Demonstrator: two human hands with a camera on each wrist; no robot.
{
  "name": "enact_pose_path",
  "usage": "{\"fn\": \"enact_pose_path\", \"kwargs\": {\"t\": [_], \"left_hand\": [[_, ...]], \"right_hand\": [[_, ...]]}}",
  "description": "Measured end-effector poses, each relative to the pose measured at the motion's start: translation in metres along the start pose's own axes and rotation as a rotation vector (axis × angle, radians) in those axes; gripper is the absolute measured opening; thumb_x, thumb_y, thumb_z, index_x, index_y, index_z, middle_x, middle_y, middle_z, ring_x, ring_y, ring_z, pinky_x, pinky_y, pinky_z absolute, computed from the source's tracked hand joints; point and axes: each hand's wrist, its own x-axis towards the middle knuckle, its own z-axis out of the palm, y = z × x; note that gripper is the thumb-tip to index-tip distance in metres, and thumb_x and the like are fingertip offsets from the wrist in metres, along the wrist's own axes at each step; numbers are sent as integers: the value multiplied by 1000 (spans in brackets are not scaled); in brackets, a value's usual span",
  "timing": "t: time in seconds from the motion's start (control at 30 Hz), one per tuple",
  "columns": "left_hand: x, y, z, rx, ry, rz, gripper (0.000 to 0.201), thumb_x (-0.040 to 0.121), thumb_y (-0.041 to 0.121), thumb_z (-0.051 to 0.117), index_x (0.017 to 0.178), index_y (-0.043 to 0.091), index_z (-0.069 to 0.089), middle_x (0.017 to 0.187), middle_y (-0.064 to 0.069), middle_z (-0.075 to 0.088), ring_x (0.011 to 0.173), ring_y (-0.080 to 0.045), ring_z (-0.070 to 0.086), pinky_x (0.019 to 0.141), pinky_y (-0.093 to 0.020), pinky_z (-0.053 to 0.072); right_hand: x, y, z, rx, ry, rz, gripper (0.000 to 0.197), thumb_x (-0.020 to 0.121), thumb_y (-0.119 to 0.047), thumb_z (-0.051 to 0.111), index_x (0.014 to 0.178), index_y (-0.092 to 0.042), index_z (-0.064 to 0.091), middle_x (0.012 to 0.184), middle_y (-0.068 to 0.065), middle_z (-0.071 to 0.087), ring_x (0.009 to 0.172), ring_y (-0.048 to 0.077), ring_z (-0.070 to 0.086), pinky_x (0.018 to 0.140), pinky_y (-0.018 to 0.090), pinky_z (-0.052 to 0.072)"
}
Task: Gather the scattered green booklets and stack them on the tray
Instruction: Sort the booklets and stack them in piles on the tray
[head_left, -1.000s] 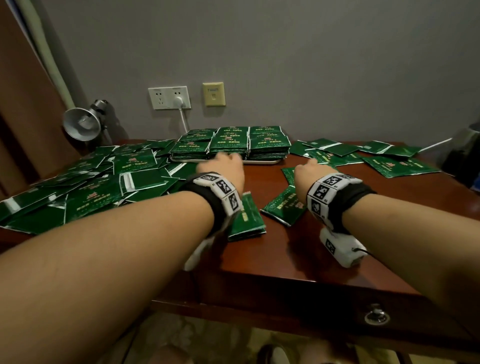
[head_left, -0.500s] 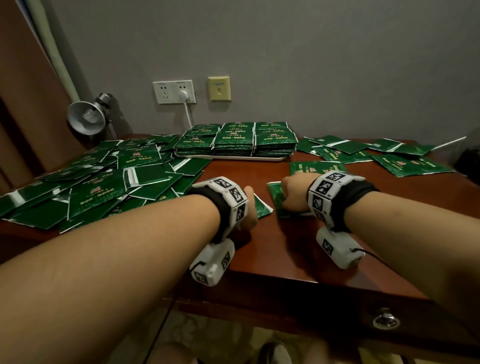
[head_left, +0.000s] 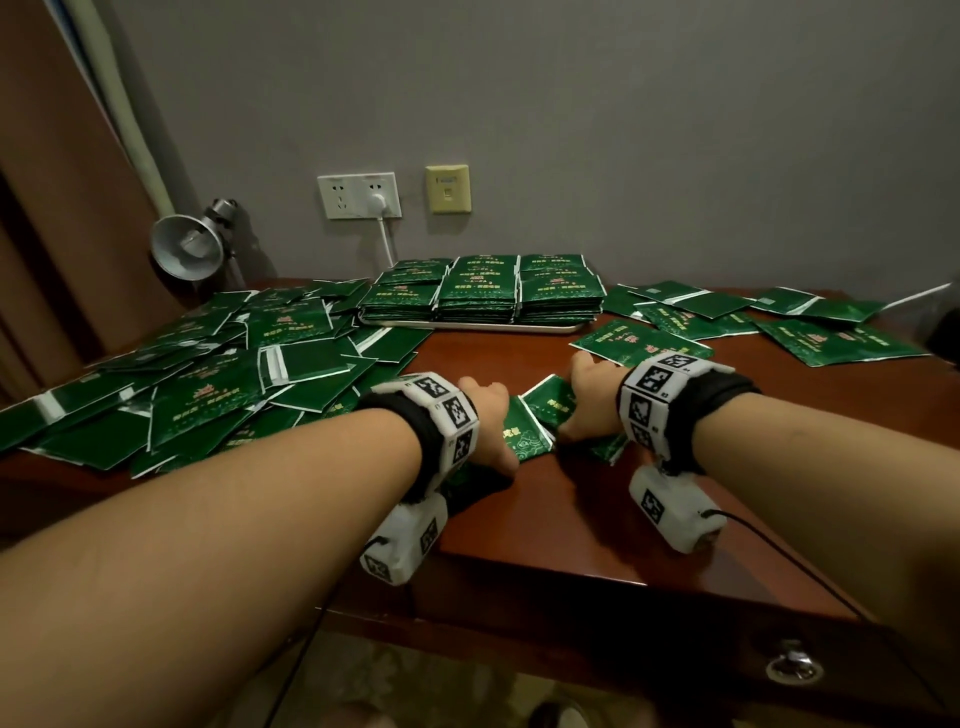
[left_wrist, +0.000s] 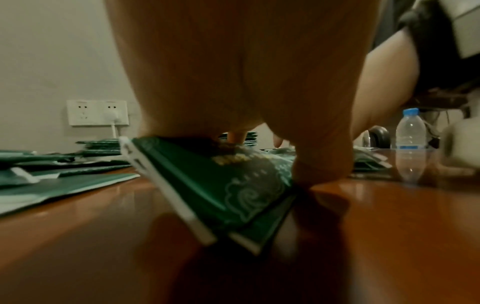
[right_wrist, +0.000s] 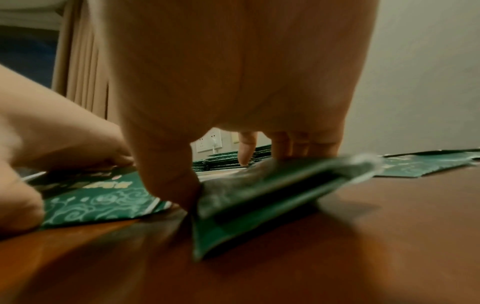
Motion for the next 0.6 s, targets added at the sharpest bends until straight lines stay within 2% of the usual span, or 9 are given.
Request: {"fn": "enact_pose_path", "kwargs": {"t": [0.03, 0.13, 0.17, 0.27, 0.43, 0.53, 0.6], "left_hand": [[0, 0, 2, -4, 3, 7, 76, 71, 55, 74, 125, 15, 38, 122, -11, 47, 106, -33, 56, 92, -47, 49], [0, -5, 3, -99, -15, 52, 83, 69, 50, 78, 128, 14, 32, 116, -7, 54, 96, -26, 57, 78, -37, 51], [-1, -8, 1, -110, -2, 64, 87, 66, 51, 80, 129, 15, 31, 115, -6, 53, 97, -25, 56, 77, -37, 51], [1, -20, -6, -26, 81, 83, 92, 59, 51, 83, 128, 17, 32, 116, -6, 50, 103, -27, 55, 85, -42, 51], [12, -52, -22, 44, 188, 84, 72, 64, 38, 80, 120, 19, 38, 107, -2, 49, 100, -23, 51, 82, -39, 41], [24, -72, -35, 103, 232, 75, 62, 67, 35, 79, 113, 22, 39, 101, 4, 52, 99, -21, 50, 94, -46, 36], [35, -86, -45, 145, 249, 68, 62, 68, 34, 79, 114, 24, 39, 102, 5, 53, 101, -21, 52, 97, -47, 36]], "right_hand": [[0, -1, 0, 5, -5, 5, 78, 70, -52, 76, 122, -12, 35, 110, 10, 58, 98, 28, 60, 87, 42, 53], [-3, -3, 0, -32, -5, -10, 69, 72, -46, 75, 118, -12, 35, 107, 11, 56, 95, 29, 60, 84, 42, 55], [-4, -4, 0, -44, -5, -21, 66, 73, -44, 73, 116, -12, 35, 107, 12, 55, 95, 29, 60, 83, 42, 54], [-3, -5, 1, -15, -33, -27, 64, 73, -47, 71, 115, -14, 36, 110, 12, 52, 97, 29, 57, 84, 42, 53], [7, -7, -7, -29, -64, -31, 72, 69, -56, 73, 112, -15, 34, 109, 10, 52, 96, 28, 57, 84, 43, 53], [16, -13, -9, -92, -26, -53, 70, 66, -56, 72, 110, -17, 34, 110, 10, 46, 96, 30, 56, 83, 45, 53], [24, -18, -12, -112, -6, -81, 66, 67, -52, 73, 108, -18, 34, 111, 10, 44, 97, 30, 55, 83, 44, 53]]}}
